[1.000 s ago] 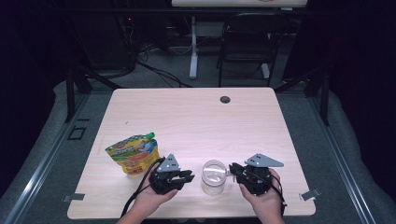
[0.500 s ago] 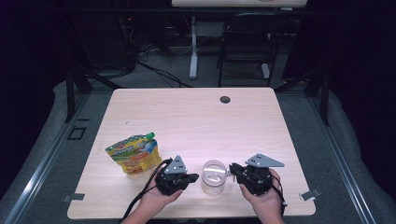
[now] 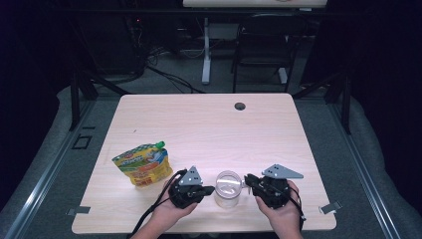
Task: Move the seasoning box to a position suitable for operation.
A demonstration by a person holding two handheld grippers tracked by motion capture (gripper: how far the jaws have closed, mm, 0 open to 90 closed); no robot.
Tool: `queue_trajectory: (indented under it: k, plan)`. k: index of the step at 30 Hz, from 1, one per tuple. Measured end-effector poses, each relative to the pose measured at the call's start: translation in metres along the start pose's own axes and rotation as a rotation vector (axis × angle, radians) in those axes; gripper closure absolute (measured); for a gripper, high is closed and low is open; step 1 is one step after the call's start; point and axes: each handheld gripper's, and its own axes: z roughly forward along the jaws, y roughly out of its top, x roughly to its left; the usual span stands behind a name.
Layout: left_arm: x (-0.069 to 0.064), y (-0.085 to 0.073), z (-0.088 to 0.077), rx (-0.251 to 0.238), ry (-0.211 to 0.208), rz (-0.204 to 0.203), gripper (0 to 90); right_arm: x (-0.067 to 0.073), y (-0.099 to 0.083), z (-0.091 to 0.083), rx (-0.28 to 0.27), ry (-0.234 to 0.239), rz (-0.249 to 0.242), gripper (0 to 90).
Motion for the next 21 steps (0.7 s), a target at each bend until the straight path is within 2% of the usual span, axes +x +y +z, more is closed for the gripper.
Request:
queue_trajectory:
  k: [3,21]
  plan:
    - [-0.0004,0.0012,-0.0013,-0.013,-0.006,-0.002,90.0,0.0001,-0.0002,0.0000,-0.002,-0.002,0.002,81.6]
    - [-0.0034,0.0071,-0.0015,-0.020,-0.013,0.006,90.0,-0.0004,-0.0011,-0.0006,-0.002,-0.009,-0.003,80.5]
